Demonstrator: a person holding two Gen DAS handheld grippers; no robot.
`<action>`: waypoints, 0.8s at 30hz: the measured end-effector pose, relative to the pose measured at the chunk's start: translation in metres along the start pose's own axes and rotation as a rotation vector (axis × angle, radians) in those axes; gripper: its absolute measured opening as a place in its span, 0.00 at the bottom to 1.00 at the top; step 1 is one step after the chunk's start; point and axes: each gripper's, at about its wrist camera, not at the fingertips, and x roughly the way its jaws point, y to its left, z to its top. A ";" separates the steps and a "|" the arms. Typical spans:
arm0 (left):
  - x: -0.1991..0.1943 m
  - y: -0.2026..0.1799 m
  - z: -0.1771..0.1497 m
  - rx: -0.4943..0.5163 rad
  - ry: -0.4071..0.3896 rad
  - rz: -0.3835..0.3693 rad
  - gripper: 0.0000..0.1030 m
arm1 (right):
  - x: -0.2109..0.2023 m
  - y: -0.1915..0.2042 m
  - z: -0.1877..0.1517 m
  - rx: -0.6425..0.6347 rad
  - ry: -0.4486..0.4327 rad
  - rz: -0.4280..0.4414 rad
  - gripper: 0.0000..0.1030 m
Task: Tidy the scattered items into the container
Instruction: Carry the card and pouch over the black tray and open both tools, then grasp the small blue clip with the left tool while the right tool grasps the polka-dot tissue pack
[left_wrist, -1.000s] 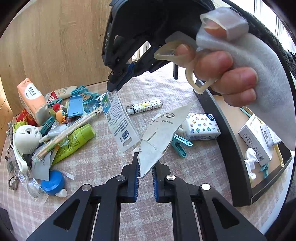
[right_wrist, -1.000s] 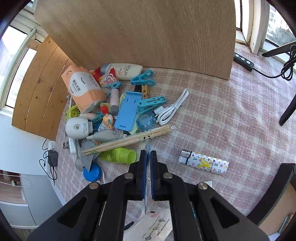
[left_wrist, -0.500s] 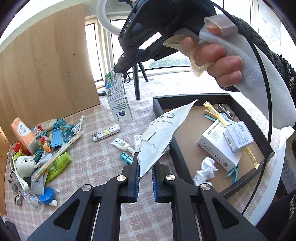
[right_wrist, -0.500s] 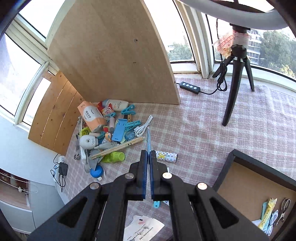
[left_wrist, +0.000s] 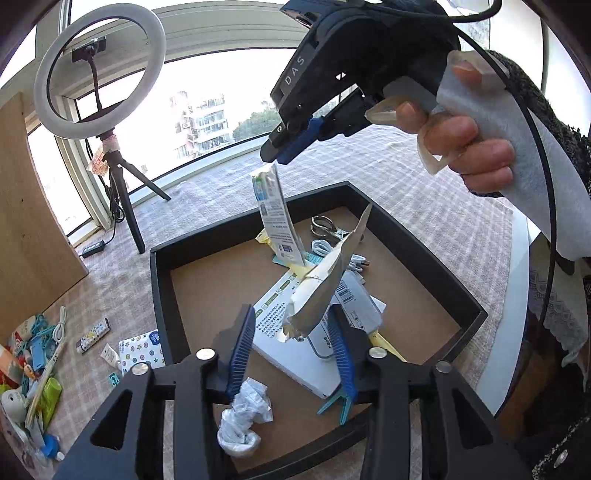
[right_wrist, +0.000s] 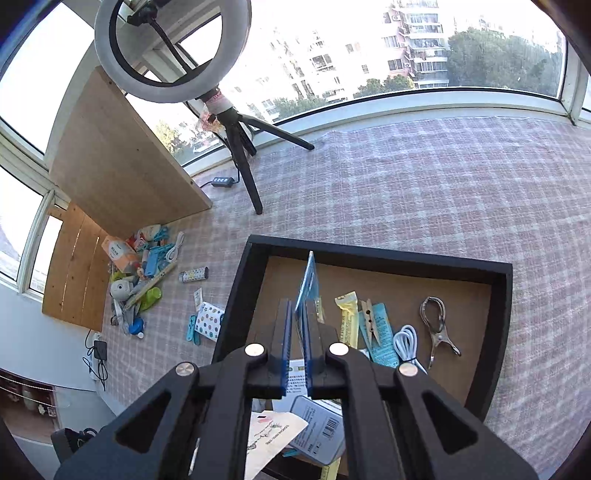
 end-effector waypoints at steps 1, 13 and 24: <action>0.001 -0.001 0.000 -0.005 -0.004 0.000 0.60 | -0.001 -0.005 -0.002 -0.001 -0.004 -0.023 0.39; 0.004 0.098 -0.050 -0.302 0.084 0.191 0.57 | 0.026 0.071 -0.012 -0.378 -0.005 0.017 0.45; 0.030 0.184 -0.111 -0.603 0.205 0.249 0.56 | 0.121 0.176 -0.036 -0.783 0.205 0.083 0.49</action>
